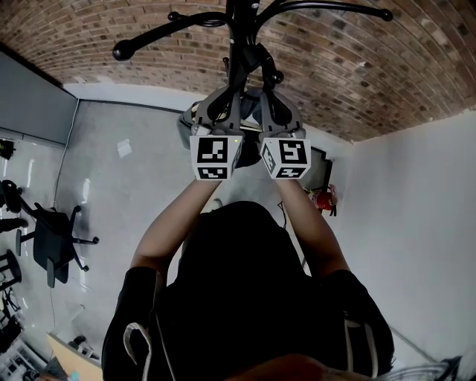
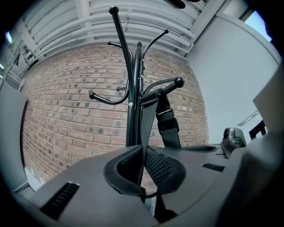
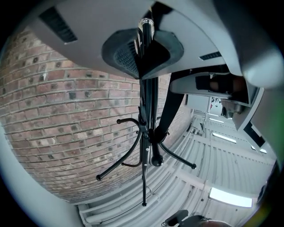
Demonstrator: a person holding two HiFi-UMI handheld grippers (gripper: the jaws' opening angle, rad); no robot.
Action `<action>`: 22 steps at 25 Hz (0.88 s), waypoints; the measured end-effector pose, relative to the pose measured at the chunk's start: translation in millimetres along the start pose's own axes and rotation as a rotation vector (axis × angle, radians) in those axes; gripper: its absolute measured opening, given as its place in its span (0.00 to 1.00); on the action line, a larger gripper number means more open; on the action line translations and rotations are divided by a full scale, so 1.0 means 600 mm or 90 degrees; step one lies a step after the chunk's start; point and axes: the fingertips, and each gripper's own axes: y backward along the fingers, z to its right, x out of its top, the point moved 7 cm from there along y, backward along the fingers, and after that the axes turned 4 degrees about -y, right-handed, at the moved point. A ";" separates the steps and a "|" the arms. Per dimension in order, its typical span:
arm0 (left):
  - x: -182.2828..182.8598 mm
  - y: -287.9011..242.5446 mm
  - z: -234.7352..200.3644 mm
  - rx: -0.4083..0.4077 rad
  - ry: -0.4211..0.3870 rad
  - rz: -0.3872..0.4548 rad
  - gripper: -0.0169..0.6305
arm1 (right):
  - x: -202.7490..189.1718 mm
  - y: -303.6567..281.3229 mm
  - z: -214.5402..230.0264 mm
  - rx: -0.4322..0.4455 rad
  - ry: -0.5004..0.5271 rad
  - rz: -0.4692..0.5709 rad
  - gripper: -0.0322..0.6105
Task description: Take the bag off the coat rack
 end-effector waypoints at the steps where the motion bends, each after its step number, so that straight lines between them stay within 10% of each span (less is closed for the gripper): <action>1: 0.001 0.001 0.003 -0.005 0.010 0.003 0.06 | 0.000 0.005 0.004 -0.002 -0.007 0.006 0.09; 22: 0.068 0.048 0.012 -0.001 0.027 0.074 0.06 | 0.070 0.057 0.035 -0.030 -0.034 0.085 0.09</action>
